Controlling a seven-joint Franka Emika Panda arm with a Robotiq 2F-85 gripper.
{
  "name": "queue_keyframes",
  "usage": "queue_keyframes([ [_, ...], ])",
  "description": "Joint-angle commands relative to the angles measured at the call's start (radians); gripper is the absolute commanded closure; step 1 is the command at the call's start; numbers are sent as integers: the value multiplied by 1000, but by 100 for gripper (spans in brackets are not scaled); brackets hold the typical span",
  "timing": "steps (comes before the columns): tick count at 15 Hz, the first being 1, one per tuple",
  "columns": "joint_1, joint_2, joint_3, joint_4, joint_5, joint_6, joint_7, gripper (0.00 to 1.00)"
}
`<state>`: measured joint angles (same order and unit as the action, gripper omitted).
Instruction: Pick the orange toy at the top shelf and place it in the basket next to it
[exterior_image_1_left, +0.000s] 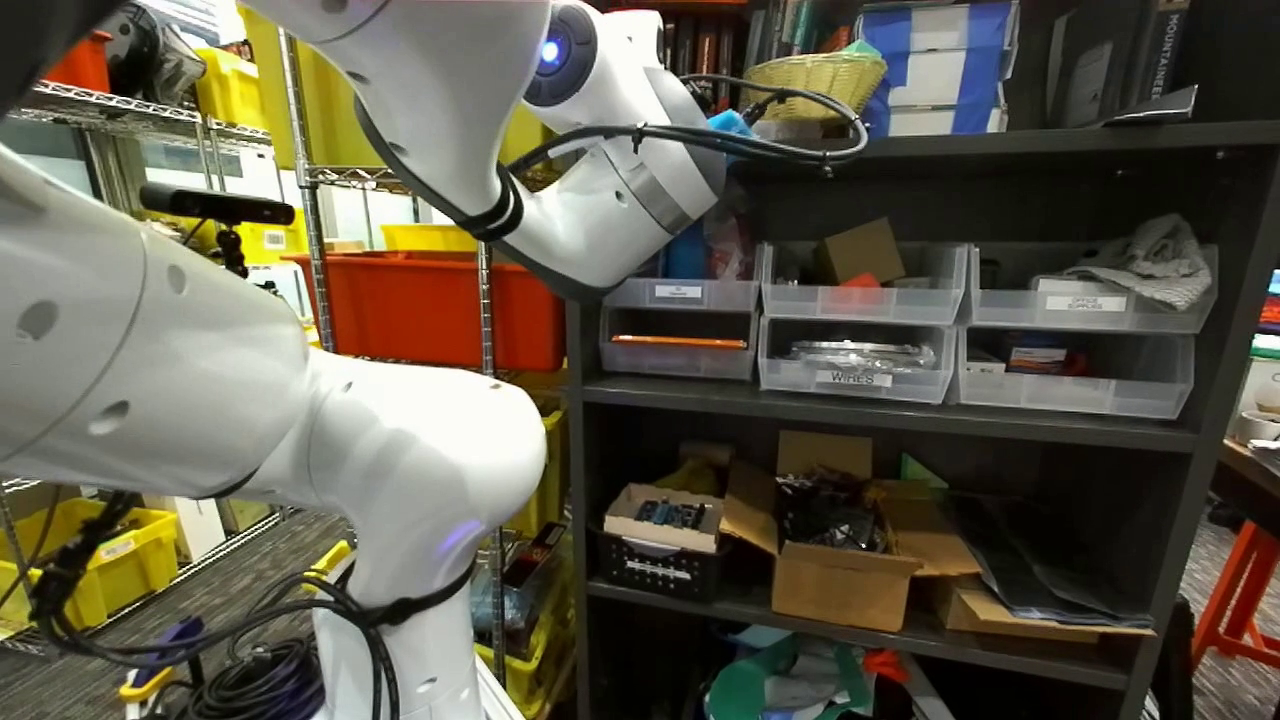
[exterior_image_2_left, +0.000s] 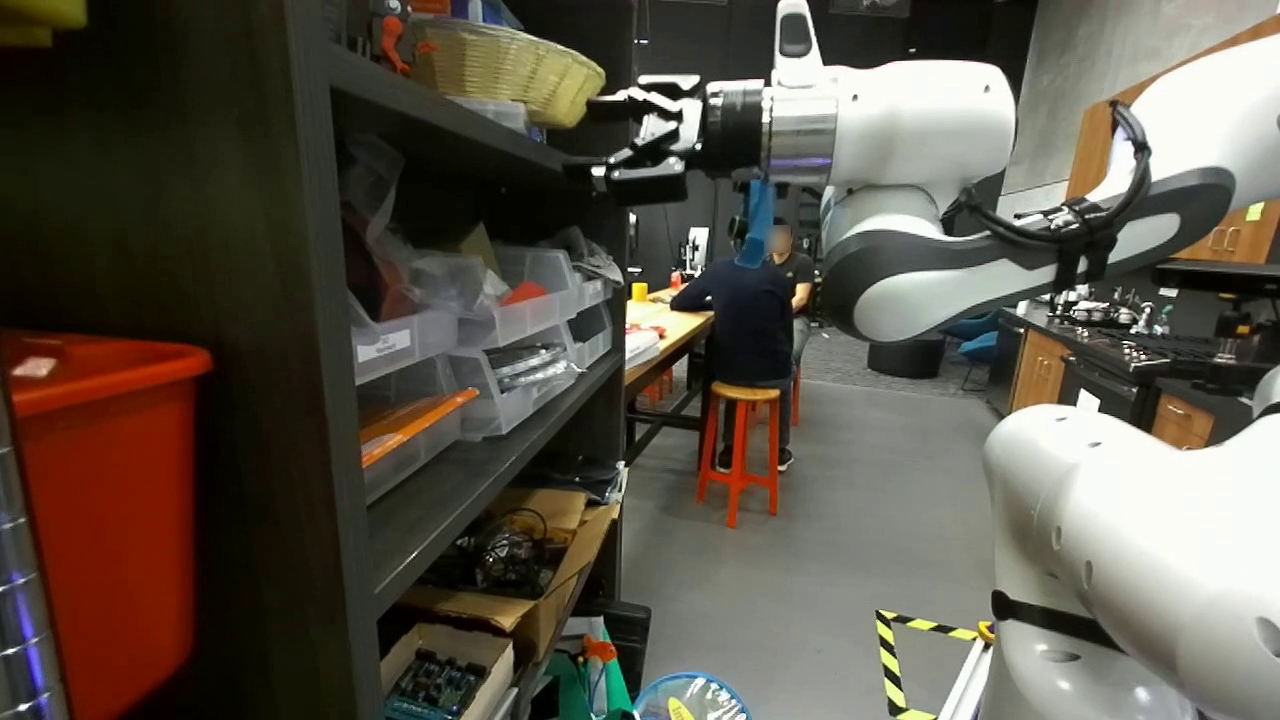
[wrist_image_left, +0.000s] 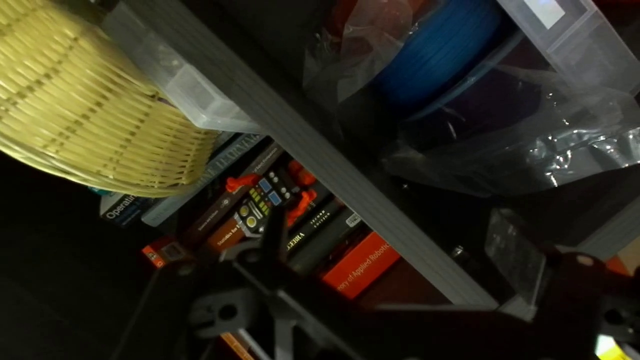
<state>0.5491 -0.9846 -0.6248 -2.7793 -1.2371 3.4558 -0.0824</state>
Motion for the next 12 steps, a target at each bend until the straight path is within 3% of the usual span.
queue_keyframes([
  [1, 131, 24, -75, -1, -4, -8, 95, 0],
  [4, 224, 31, -79, -10, 22, 28, 196, 0],
  [8, 425, -35, -126, -9, 58, -2, 279, 0],
  [12, 576, -141, -163, -2, 159, 0, 263, 0],
])
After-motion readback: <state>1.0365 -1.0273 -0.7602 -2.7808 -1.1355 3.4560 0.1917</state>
